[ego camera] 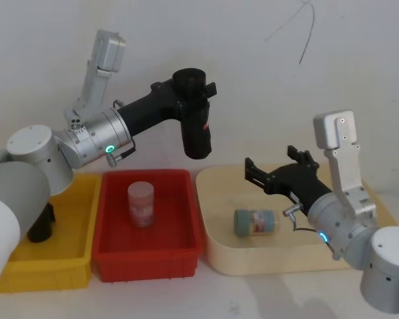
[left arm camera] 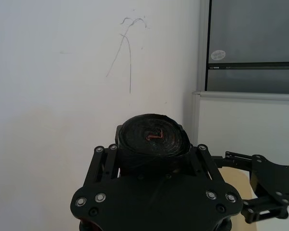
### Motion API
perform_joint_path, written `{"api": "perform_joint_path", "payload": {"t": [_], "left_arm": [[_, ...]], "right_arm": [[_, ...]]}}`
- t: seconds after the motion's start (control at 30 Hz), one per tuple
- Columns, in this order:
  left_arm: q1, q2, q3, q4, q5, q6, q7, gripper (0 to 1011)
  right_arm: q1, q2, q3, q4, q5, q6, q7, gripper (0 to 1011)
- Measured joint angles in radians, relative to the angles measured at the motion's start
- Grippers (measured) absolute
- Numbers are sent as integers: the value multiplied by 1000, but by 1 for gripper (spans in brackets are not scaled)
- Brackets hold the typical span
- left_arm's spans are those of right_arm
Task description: Pick up the garbage bag with the one hand and transfer it to the other hand.
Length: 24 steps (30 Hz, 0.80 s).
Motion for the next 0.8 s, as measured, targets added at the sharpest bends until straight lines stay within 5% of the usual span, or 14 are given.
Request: {"api": "perform_joint_path", "payload": {"t": [0.8], "left_arm": [[-1, -1, 0, 2, -1, -1, -1, 536]], "right_arm": [[81, -36, -96, 94, 6, -141, 50, 1001]]}}
